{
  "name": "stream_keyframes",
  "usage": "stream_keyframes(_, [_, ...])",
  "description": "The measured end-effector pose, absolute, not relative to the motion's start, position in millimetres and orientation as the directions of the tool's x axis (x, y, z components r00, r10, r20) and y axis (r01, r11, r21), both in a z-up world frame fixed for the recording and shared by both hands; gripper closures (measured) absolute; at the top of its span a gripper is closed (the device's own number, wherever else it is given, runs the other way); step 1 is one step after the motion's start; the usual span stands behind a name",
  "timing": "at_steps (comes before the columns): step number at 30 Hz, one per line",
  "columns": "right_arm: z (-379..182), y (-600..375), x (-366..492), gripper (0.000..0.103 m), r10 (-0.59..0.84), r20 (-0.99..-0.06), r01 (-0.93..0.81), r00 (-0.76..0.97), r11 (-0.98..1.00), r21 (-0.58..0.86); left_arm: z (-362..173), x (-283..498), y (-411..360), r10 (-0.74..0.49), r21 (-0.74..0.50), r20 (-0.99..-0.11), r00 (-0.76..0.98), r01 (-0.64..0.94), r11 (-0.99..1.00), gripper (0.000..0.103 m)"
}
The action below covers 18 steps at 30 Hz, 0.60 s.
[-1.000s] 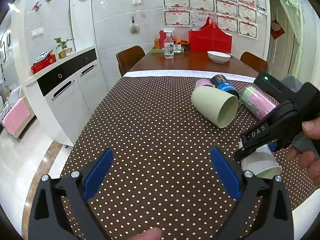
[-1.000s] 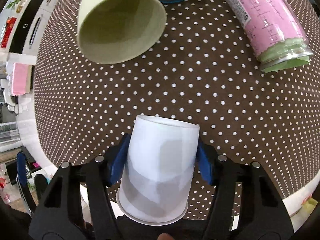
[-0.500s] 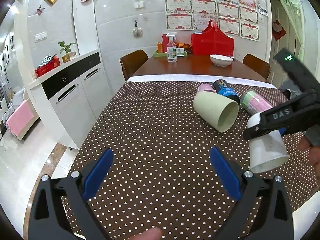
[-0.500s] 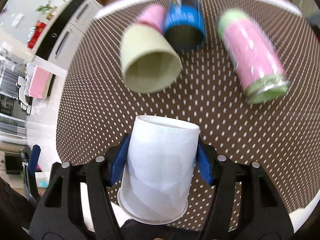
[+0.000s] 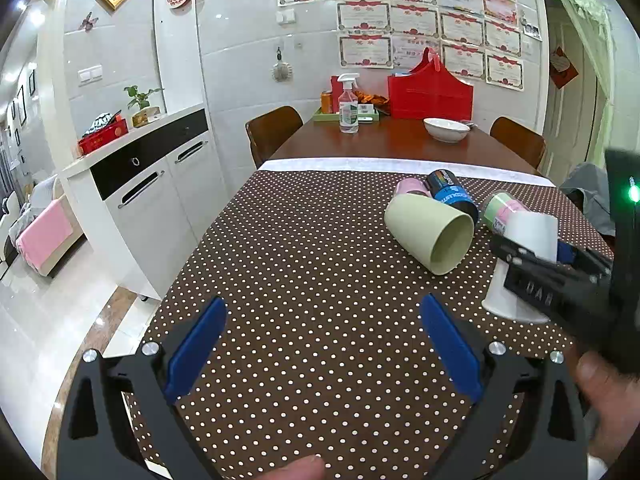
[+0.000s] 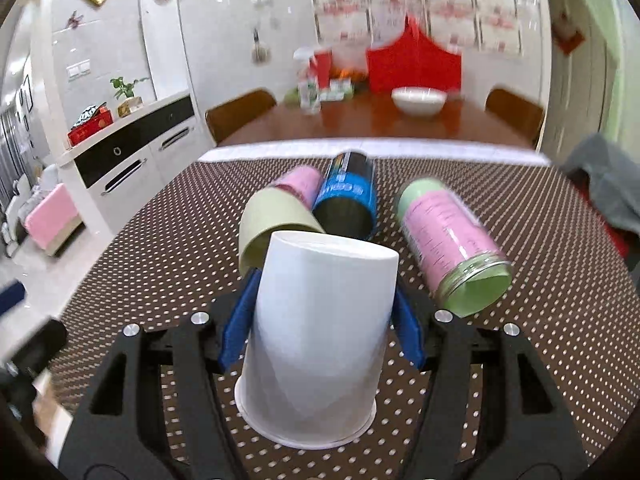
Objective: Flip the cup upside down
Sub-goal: 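Lift the white cup with the right gripper and rotate it mouth down, then lower the white cup onto the tablecloth and open the right gripper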
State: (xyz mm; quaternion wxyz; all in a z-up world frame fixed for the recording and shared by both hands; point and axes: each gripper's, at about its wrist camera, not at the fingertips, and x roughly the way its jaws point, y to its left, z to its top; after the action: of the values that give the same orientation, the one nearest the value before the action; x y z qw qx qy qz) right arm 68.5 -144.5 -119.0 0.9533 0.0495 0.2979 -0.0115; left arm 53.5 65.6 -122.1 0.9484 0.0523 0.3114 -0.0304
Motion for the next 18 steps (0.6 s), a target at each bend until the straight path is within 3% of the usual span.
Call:
stream_keyframes(6, [-130, -128, 51, 0.042, -0.067, -0.528, 0.066, 0.846, 0.998, -0.02, -126, 55, 65, -0.015, 0.08, -0.597, 0.802, 0.078, 0.994, 0.007])
stream_keyframes(18, [-143, -129, 53, 0.042, -0.112, -0.624, 0.105, 0.773, 0.993, -0.048, -133, 56, 66, -0.02, 0.069, -0.603, 0.797, 0.077, 0.995, 0.007])
